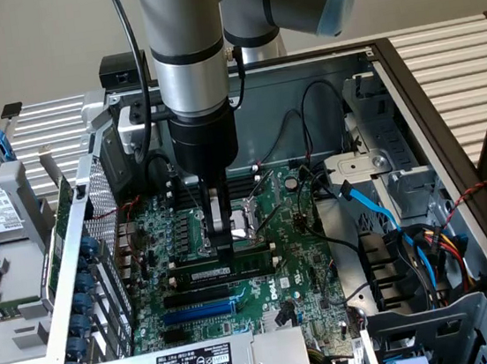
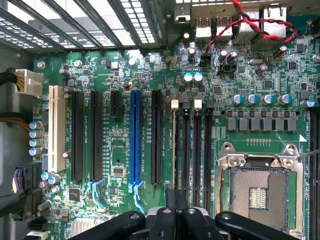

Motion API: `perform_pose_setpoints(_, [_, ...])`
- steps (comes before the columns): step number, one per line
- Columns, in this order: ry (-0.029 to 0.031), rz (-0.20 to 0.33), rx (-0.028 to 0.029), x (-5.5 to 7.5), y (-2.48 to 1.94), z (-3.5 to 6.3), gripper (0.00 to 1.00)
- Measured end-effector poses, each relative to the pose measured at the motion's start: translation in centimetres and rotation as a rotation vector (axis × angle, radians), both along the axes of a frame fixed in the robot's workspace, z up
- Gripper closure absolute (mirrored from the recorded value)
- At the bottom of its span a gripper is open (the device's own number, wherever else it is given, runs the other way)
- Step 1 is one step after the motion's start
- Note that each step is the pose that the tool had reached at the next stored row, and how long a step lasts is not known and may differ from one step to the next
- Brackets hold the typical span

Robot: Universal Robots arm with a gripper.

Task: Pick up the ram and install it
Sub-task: 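Press down the ram until it locks into place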

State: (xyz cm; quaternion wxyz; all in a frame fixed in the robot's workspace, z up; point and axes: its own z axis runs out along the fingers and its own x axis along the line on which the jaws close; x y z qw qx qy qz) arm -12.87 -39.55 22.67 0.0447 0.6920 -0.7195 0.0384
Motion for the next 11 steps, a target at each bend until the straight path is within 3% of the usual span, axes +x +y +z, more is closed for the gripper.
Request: perform_pose_setpoints(11, [-0.0004, 0.0, 0.0, -0.01, 0.0, -0.19, 0.89])
